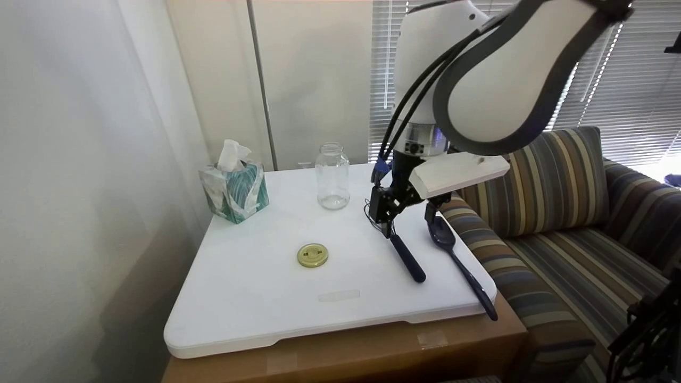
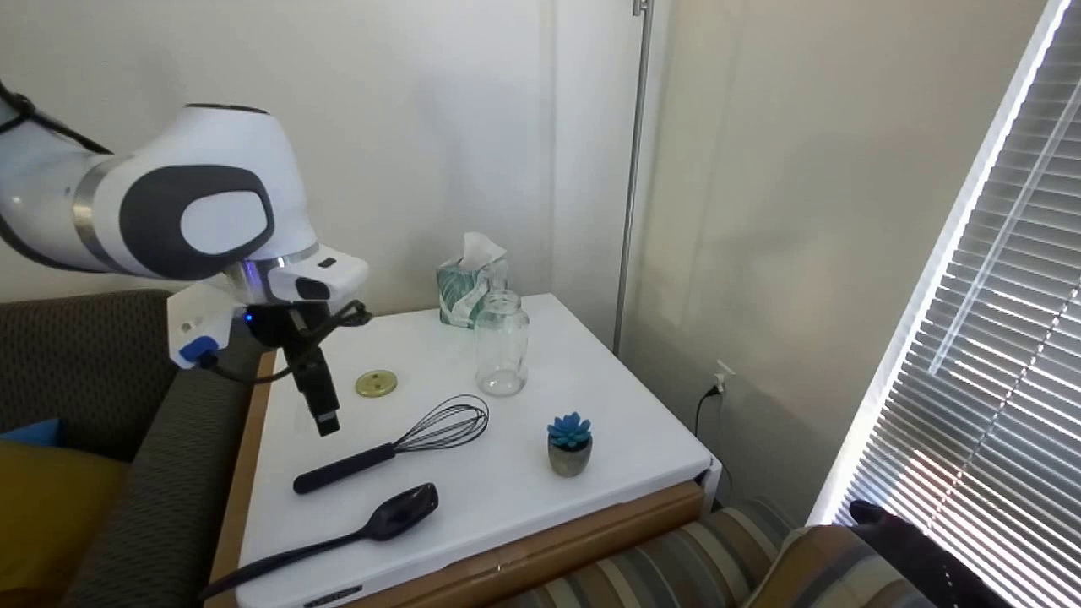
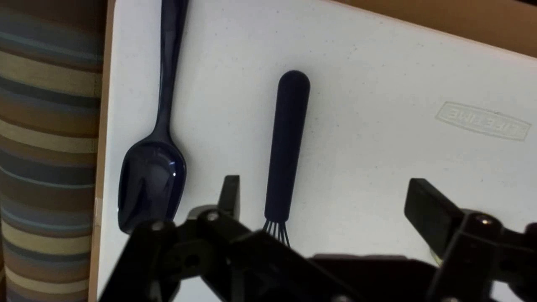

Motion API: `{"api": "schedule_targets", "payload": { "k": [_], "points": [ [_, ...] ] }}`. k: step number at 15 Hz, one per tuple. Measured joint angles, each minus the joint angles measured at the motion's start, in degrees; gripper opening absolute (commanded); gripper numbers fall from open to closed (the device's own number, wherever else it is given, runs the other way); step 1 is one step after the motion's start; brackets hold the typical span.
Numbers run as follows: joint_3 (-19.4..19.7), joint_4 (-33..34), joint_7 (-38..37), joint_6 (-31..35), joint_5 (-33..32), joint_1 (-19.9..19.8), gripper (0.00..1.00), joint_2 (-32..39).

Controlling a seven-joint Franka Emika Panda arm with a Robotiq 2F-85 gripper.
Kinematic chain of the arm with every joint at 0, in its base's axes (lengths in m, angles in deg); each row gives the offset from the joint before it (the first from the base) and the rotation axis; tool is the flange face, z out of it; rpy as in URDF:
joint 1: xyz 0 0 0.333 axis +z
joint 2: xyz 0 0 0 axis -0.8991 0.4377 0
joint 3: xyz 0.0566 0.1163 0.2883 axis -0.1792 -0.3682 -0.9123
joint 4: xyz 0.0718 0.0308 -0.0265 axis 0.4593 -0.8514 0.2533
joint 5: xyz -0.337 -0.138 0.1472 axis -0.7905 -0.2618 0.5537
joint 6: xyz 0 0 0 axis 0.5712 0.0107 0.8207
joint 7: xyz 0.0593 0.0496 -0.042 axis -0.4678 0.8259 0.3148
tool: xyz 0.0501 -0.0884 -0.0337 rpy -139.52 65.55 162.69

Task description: Uncover the jar and put the whisk and the spoon inside the jar

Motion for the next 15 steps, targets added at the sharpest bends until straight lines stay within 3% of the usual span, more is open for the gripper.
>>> {"api": "schedule_targets", "payload": {
  "k": [5,15],
  "points": [
    [-2.8,5.68,11.14,-0.21,10.55,-6.61,1.0,7.58],
    [-1.12,15.84,12.47,-0.33,12.32,-7.5,1.0,15.03]
  ]
}}
